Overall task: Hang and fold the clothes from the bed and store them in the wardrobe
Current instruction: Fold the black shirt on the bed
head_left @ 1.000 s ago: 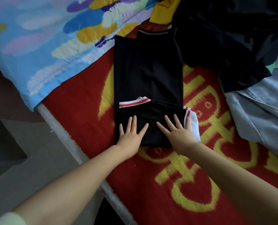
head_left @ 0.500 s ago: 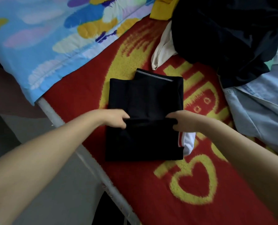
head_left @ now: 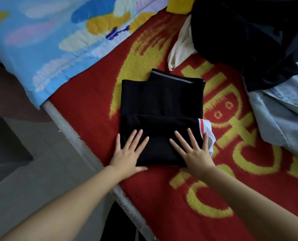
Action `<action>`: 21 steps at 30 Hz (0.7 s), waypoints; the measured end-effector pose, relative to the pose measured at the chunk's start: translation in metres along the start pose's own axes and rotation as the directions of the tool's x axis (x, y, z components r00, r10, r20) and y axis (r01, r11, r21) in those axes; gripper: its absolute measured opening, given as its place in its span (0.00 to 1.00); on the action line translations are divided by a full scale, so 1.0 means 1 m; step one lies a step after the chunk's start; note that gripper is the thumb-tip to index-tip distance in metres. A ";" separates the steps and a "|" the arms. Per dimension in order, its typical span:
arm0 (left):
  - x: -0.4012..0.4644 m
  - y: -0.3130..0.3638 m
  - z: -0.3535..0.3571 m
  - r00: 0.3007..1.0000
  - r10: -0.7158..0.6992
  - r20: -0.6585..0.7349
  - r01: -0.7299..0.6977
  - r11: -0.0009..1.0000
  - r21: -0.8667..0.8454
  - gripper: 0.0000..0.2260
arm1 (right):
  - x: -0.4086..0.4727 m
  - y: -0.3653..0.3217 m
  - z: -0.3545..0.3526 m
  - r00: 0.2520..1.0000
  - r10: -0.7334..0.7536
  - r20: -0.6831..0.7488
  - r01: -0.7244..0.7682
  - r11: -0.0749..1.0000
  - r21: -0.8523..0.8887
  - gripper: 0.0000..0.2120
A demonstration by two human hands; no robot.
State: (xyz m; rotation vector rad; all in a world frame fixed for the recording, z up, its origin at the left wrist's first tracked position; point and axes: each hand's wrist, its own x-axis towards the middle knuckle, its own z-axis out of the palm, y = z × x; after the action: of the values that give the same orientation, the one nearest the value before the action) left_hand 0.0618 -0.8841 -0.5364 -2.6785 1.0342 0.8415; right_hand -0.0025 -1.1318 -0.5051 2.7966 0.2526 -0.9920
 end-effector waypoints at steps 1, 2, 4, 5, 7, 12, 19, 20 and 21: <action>0.005 -0.002 -0.005 1.000 -0.002 0.013 0.002 1.000 0.026 0.48 | 0.004 0.000 -0.002 1.000 0.011 0.001 -0.011 1.000 -0.015 0.49; 0.008 0.000 -0.011 1.000 0.007 0.026 -0.008 0.999 0.050 0.46 | 0.007 -0.001 -0.006 1.000 0.016 0.011 -0.016 1.000 -0.016 0.48; 0.011 0.004 -0.023 0.998 0.027 0.062 -0.031 0.997 0.076 0.41 | 0.006 -0.004 -0.014 0.998 0.013 0.058 -0.013 1.000 0.010 0.46; 0.008 0.006 -0.030 0.995 0.036 0.098 -0.044 0.995 0.084 0.39 | 0.003 -0.005 -0.019 0.995 0.000 0.095 -0.002 1.000 0.022 0.45; -0.003 0.007 -0.048 0.964 0.065 0.259 -0.065 0.998 -0.007 0.38 | -0.007 -0.006 -0.035 0.972 -0.053 0.227 0.041 0.998 0.054 0.44; -0.012 -0.028 -0.111 0.793 0.323 0.517 0.060 0.803 -0.593 0.22 | -0.023 0.022 -0.092 0.837 -0.332 0.436 0.149 0.904 0.401 0.32; 0.082 -0.088 -0.154 0.954 -0.050 0.294 0.255 0.647 -0.719 0.04 | 0.064 0.090 -0.136 0.998 0.062 -0.008 -0.049 0.867 0.496 0.15; 0.095 -0.091 -0.151 0.951 -0.107 0.290 0.282 0.688 -0.669 0.06 | 0.074 0.089 -0.131 0.994 0.111 -0.013 -0.088 0.850 0.520 0.16; 0.106 -0.091 -0.146 0.944 -0.167 0.284 0.308 0.748 -0.587 0.11 | 0.081 0.086 -0.122 0.988 0.151 0.010 -0.135 0.851 0.507 0.18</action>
State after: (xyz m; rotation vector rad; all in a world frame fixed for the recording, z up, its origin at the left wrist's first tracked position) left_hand 0.2511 -0.9244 -0.4789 -3.0294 0.3671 1.6081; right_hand 0.1522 -1.1810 -0.4547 3.2337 -0.2568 -1.1129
